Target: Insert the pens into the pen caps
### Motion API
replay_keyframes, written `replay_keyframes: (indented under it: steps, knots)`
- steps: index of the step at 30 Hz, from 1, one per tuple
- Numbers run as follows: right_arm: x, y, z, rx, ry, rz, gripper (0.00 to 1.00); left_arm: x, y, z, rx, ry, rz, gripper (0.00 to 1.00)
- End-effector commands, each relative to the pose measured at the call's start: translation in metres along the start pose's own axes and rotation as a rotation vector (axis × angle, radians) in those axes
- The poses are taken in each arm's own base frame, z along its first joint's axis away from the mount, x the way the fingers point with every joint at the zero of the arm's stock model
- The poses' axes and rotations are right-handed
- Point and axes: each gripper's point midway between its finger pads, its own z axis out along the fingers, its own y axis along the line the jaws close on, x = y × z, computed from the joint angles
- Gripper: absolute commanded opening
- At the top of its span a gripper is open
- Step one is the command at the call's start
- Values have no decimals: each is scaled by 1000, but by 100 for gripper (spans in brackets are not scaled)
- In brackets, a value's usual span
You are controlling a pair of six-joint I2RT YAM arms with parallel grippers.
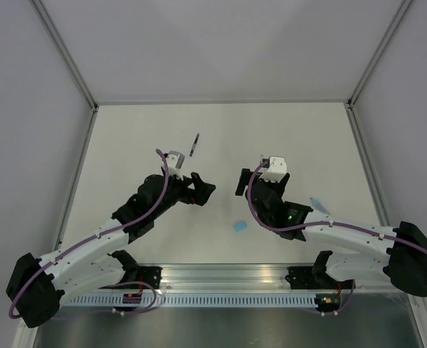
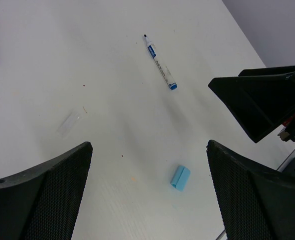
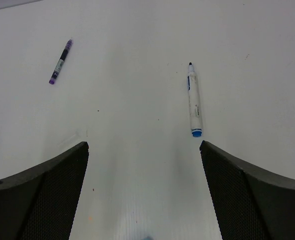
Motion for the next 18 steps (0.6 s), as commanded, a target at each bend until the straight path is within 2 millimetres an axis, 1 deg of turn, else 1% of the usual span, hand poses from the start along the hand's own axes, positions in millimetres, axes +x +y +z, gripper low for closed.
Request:
replay_keyframes:
  steps: [1, 3, 5, 6, 7, 8, 9, 10, 11, 12, 13, 14, 15, 16, 17, 18]
  knots:
    - [-24, 7, 0, 17, -51, 56, 98, -9, -1, 2, 0, -37, -4, 100]
    - [-22, 1, -1, 48, -38, 13, 98, -8, -1, 3, -3, -35, -4, 100]
    - [-24, -6, 1, 90, -50, -1, 98, -8, 0, 3, -8, -34, -5, 100]
    - [-18, -9, 3, 114, -41, -37, 98, -8, 1, 3, -10, -35, -6, 100]
    - [-18, -12, 5, 131, -42, -58, 98, -7, 1, 4, -12, -33, -4, 100]
    - [-18, -11, 7, 134, -38, -73, 98, -7, 1, 4, -12, -31, -4, 100]
    - [-10, -12, 12, 139, -12, -110, 98, -6, 2, 4, -14, -30, -4, 100]
    - [-10, -16, 18, 149, 6, -110, 98, -7, 1, 4, -14, -34, -4, 100]
    - [0, -12, 23, 117, 53, -115, 97, -8, 2, 3, -15, -34, -4, 100]
    - [9, -13, 29, 116, 88, -125, 96, -8, 1, 3, -15, -34, -3, 100]
    - [10, -22, 38, 135, 109, -115, 96, -8, 2, 3, -19, -38, -1, 100]
    - [21, -22, 43, 116, 157, -116, 94, -9, 3, 3, -23, -40, -2, 100]
    - [24, -25, 47, 116, 175, -112, 91, -9, 3, 2, -24, -42, -1, 100]
    - [24, -34, 54, 137, 187, -103, 89, -9, 4, 2, -28, -41, -1, 100]
    - [26, -37, 57, 141, 198, -99, 84, -9, 5, 2, -30, -42, -2, 100]
    - [30, -39, 59, 138, 215, -97, 81, -10, 4, 2, -28, -44, -3, 100]
